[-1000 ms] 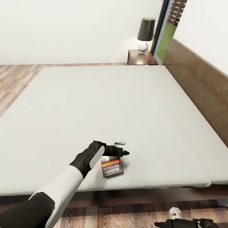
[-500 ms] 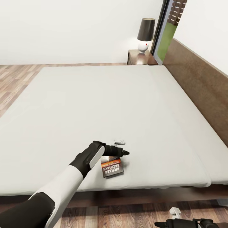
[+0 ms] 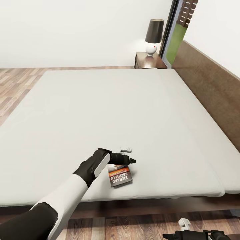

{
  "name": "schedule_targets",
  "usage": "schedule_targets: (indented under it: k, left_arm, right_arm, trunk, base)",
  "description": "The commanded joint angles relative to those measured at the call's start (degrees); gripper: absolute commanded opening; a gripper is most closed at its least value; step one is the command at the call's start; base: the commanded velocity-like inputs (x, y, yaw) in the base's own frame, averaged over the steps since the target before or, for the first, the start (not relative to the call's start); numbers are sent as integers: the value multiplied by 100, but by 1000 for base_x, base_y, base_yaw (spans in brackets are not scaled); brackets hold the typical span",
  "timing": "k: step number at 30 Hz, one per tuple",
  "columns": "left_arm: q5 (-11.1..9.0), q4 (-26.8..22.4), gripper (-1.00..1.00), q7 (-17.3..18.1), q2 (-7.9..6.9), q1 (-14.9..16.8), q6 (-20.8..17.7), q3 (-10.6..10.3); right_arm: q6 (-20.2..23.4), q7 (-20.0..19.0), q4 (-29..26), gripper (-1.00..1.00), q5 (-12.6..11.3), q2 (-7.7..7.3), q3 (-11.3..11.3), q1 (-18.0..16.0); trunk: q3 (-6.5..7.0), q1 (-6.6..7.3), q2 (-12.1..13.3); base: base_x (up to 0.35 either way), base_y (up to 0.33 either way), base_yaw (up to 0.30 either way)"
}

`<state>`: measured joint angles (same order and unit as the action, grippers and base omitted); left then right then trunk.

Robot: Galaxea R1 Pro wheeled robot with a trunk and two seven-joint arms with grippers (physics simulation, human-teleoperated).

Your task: In the bedroom, move the book from the bed onto either nightstand, and place the two sandals side by side next to the bed.

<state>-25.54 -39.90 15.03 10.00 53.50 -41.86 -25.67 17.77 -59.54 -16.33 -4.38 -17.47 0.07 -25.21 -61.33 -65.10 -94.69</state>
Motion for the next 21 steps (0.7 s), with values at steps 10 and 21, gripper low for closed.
schedule_targets:
  k: [10, 21]
  left_arm:
    - [49, 0, 100, 9, 0, 2, -15, -1]
    - [49, 3, 100, 9, 0, 2, 25, -8]
  right_arm:
    - [60, -10, -1, 100, -45, -2, 2, -1]
    - [60, -11, -1, 100, -45, -2, 2, -1]
  trunk:
    - [-3, 0, -2]
    - [-3, 0, -2]
  base:
    - [0, 3, 0]
    - [89, -30, 0]
